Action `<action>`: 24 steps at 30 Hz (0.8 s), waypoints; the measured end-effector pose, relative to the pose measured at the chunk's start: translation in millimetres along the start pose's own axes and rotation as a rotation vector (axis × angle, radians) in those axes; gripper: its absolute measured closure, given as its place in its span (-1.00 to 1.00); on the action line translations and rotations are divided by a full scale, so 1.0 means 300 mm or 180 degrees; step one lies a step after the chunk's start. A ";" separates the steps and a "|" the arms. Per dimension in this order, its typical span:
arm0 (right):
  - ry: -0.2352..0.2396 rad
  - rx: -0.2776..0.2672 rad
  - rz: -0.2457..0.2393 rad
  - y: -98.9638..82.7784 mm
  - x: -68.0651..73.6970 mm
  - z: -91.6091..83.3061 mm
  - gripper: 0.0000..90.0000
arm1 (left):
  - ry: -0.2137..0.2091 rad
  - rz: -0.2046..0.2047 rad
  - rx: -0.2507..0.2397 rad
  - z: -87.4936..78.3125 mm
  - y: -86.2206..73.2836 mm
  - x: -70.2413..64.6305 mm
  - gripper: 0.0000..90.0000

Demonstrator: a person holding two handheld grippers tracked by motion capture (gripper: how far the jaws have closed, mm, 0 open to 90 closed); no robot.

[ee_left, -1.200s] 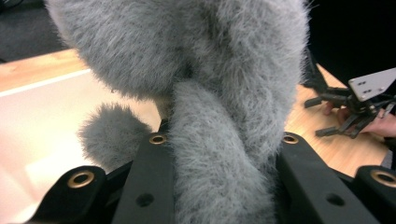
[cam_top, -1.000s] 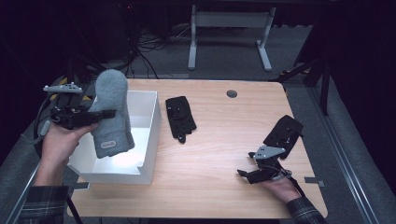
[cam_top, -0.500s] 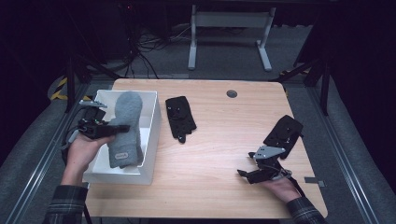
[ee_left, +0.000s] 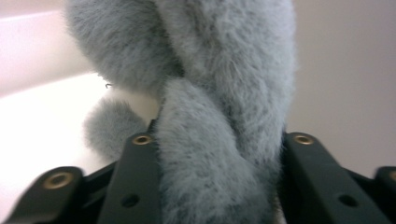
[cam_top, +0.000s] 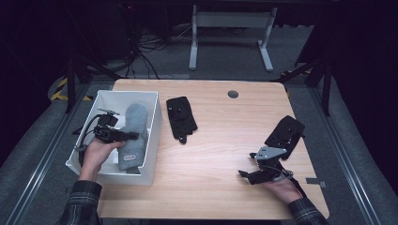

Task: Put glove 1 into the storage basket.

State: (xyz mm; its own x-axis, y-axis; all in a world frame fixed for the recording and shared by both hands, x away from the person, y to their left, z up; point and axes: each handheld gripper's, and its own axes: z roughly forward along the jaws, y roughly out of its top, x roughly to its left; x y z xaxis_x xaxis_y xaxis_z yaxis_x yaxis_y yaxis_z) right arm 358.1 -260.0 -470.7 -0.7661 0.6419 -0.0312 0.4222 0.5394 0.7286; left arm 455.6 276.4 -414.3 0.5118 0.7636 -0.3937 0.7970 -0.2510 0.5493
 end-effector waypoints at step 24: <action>-0.0001 0.0000 -0.0001 0.000 0.000 0.000 -0.66 | 0.0734 -0.0081 -0.0263 -0.009 0.017 -0.008 -0.93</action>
State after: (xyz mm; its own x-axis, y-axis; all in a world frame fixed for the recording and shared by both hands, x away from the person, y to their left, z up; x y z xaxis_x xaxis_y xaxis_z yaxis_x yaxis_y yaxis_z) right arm 358.1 -260.0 -470.7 -0.7662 0.6419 -0.0316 0.4220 0.5396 0.7285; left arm 457.4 275.0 -408.5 0.3975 0.8871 -0.2348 0.7750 -0.1876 0.6034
